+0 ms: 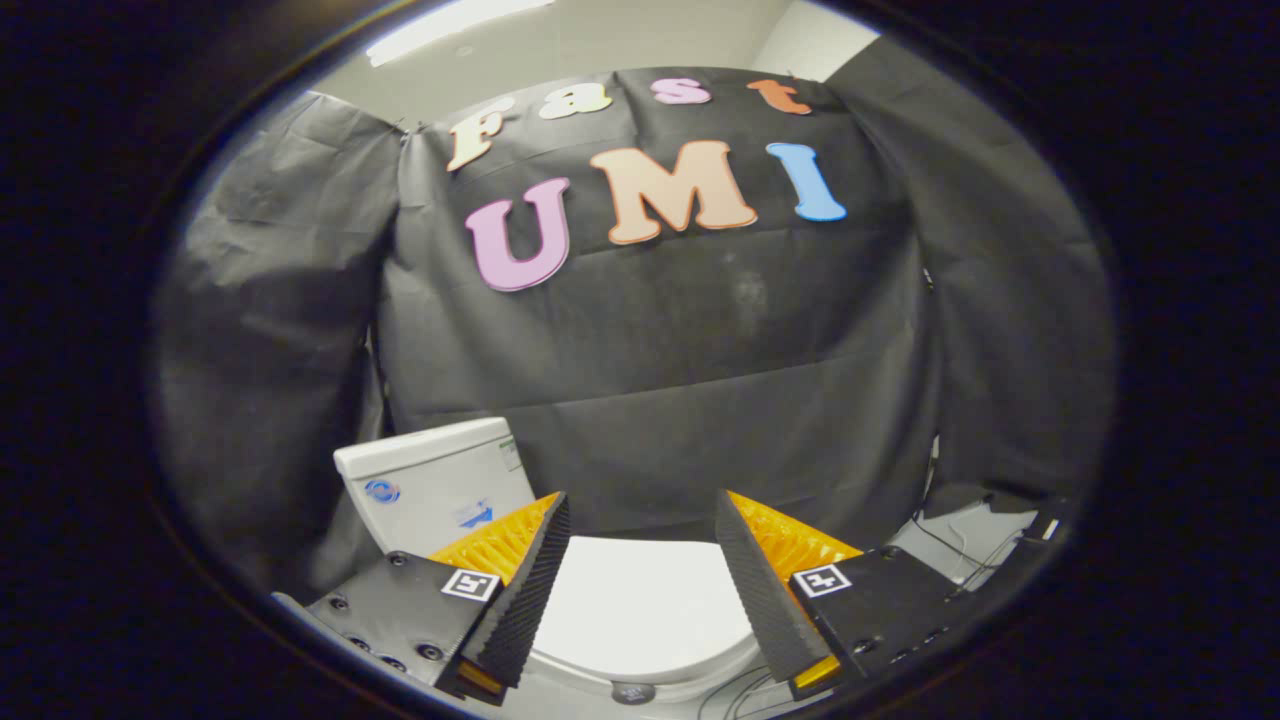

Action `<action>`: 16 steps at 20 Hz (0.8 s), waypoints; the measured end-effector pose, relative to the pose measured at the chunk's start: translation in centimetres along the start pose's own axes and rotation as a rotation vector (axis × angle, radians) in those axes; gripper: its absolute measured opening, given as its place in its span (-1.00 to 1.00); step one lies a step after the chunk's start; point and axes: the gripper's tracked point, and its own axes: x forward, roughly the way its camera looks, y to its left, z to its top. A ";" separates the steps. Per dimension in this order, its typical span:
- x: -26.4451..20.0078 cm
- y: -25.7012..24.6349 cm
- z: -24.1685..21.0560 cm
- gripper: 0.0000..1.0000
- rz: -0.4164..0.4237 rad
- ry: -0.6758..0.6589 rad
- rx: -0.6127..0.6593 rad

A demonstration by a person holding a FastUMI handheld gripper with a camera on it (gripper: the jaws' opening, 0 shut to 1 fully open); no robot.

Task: Open the toilet lid.

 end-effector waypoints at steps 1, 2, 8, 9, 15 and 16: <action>-0.3 -0.2 -0.2 0.82 -0.032 -0.018 0.035; -0.5 -0.3 -0.4 0.82 -0.071 -0.033 0.066; -1.9 -1.5 -6.2 0.80 -0.288 -0.011 0.320; -2.0 -1.7 -7.3 0.75 -0.315 -0.010 0.376; -4.2 -1.0 -14.7 0.70 -0.432 -0.009 0.652; -4.7 -1.0 -15.8 0.70 -0.450 -0.007 0.685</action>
